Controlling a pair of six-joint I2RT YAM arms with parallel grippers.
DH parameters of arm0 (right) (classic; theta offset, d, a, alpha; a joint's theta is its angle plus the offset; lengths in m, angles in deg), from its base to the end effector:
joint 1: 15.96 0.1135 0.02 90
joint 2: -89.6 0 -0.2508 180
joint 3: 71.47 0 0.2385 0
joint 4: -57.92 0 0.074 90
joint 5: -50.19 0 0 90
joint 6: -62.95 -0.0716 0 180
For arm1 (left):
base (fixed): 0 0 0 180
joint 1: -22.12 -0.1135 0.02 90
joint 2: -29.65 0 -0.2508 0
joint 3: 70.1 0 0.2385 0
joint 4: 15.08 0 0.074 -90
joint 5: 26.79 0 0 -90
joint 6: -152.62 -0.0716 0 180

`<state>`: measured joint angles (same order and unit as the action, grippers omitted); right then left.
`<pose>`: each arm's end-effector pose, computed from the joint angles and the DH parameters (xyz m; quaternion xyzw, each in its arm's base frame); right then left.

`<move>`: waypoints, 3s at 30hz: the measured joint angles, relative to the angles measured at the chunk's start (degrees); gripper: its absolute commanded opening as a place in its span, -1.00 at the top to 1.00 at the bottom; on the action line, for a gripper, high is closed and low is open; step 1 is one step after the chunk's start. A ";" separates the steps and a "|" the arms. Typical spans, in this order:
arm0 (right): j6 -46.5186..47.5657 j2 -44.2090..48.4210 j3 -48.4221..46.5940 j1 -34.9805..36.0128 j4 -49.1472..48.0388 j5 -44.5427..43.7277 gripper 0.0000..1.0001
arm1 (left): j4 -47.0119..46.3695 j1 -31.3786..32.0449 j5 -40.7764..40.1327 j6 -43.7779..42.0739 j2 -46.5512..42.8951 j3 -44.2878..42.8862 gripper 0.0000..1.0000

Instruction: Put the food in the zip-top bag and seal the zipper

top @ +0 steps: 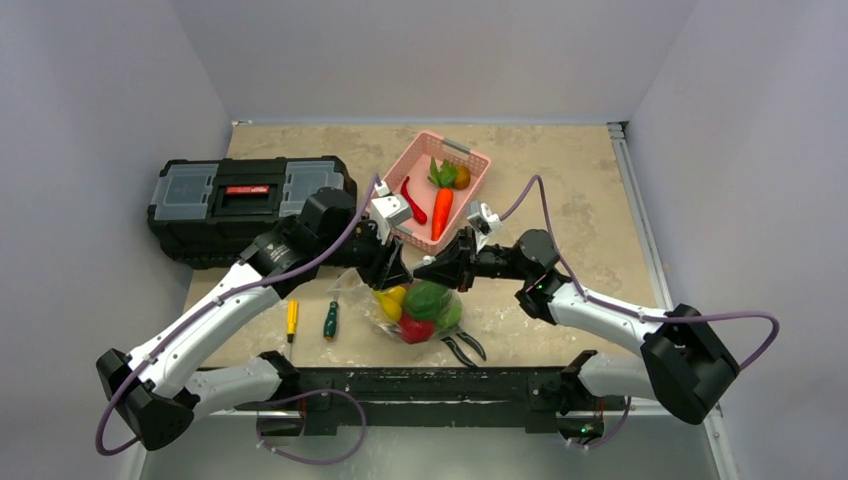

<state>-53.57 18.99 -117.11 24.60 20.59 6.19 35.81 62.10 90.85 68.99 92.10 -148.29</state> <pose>0.1745 0.2172 0.2759 -0.3727 0.5355 0.6004 0.4624 0.1671 -0.1835 0.3214 0.3545 0.7933 -0.3709 0.3277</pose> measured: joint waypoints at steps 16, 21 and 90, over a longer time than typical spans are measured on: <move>6.84 3.89 -6.45 -0.07 20.83 -5.64 -0.12 | 2.99 -0.15 -1.55 -2.14 -2.47 1.01 1.00; 13.25 7.06 -13.75 -0.07 35.50 -12.85 -0.24 | 7.74 -0.20 -2.56 -5.64 0.35 -4.46 1.00; 56.92 -9.92 -47.69 1.05 81.20 5.38 0.26 | 9.14 -0.24 -5.29 -9.14 -8.28 -0.48 1.00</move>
<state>3.35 9.07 -164.80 25.65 101.79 11.57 44.95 61.86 85.56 59.85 83.82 -148.77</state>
